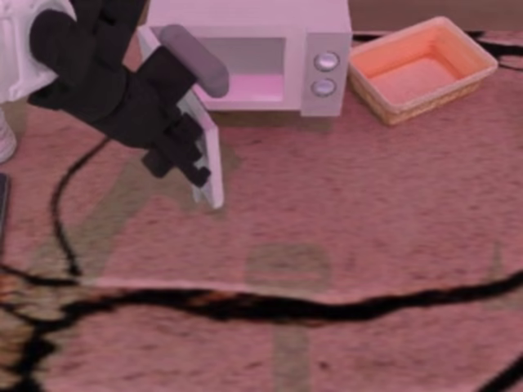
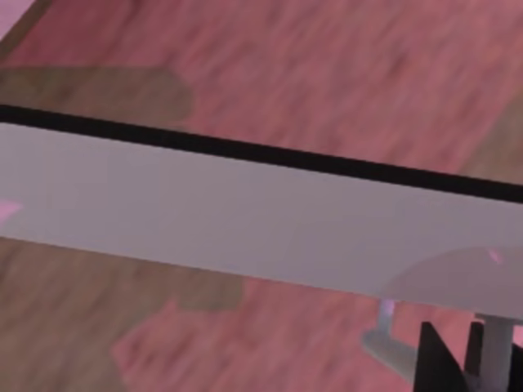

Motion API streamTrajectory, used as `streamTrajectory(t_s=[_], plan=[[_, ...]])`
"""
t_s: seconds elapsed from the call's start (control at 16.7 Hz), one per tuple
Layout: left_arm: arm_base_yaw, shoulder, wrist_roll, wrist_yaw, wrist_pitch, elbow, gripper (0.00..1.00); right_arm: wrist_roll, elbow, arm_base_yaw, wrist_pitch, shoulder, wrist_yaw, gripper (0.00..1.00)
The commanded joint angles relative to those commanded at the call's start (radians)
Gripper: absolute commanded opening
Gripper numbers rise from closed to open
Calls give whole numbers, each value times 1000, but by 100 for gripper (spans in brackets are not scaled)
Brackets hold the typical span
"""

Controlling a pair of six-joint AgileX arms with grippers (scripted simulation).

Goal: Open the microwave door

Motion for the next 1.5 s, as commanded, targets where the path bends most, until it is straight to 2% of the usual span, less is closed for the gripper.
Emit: streamTrajectory(t_s=[0.96, 1.5], plan=[[-2, 0, 1, 6, -2, -1, 0, 0, 0, 0, 0, 0, 0, 100], [77, -10, 190, 85, -63, -5, 0, 0, 0, 0, 0, 0, 0, 100]])
